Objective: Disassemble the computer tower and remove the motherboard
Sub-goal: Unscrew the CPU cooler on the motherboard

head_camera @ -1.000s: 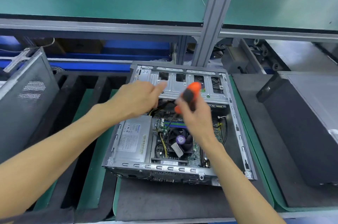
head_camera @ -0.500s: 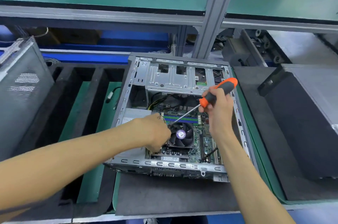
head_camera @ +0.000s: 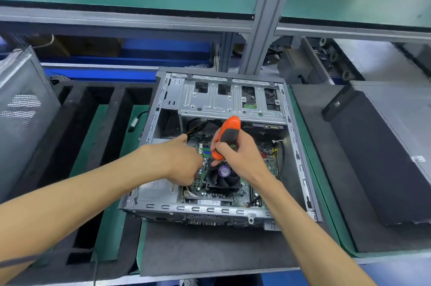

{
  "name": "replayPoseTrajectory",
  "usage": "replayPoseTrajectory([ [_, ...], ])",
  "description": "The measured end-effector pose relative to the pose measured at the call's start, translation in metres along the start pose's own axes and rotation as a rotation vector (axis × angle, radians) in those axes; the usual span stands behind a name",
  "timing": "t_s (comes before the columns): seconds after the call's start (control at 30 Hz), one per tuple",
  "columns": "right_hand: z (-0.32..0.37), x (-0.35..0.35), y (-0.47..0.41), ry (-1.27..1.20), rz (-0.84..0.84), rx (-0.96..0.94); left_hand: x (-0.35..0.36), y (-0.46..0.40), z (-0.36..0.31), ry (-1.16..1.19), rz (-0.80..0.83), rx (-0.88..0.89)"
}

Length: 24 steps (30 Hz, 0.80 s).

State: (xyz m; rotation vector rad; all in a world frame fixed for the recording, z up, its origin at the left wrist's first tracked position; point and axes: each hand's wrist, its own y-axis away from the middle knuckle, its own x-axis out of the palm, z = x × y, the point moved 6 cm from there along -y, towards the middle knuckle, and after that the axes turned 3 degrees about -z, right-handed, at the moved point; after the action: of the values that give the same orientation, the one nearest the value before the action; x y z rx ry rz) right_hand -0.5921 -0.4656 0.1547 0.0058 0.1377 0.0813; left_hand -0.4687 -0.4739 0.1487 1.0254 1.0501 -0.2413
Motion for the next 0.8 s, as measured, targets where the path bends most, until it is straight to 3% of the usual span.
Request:
replayPoseTrajectory([
  [0.07, 0.005, 0.004, 0.002, 0.076, 0.055, -0.020, -0.001, 0.001, 0.001, 0.038, -0.001, 0.003],
  [0.13, 0.010, 0.011, 0.004, 0.158, 0.143, -0.025, -0.008, 0.004, 0.006, 0.249, -0.051, -0.035],
  [0.23, 0.016, 0.019, 0.004, 0.225, 0.257, -0.001, -0.044, 0.026, 0.029, 0.624, -0.364, -0.094],
  [0.3, 0.019, 0.022, 0.004, 0.225, 0.301, 0.019, -0.068, 0.051, 0.033, 0.756, -0.566, 0.029],
  [0.37, 0.022, 0.024, 0.003, 0.240, 0.327, 0.029, -0.087, 0.074, 0.019, 0.642, -0.657, 0.218],
  [0.43, 0.023, 0.026, 0.003, 0.249, 0.365, 0.040, -0.091, 0.079, 0.007, 0.385, -0.658, 0.239],
  [0.57, 0.022, 0.026, 0.002, 0.294, 0.389, 0.028, -0.094, 0.070, 0.011, 0.152, -0.647, 0.132],
  [0.7, 0.025, 0.021, 0.001, 0.284, 0.189, -0.135, -0.098, 0.060, 0.028, -0.097, -0.660, -0.123],
  [0.8, 0.026, 0.021, 0.001, 0.256, 0.091, -0.142, -0.102, 0.060, 0.018, -0.203, -0.728, -0.255],
])
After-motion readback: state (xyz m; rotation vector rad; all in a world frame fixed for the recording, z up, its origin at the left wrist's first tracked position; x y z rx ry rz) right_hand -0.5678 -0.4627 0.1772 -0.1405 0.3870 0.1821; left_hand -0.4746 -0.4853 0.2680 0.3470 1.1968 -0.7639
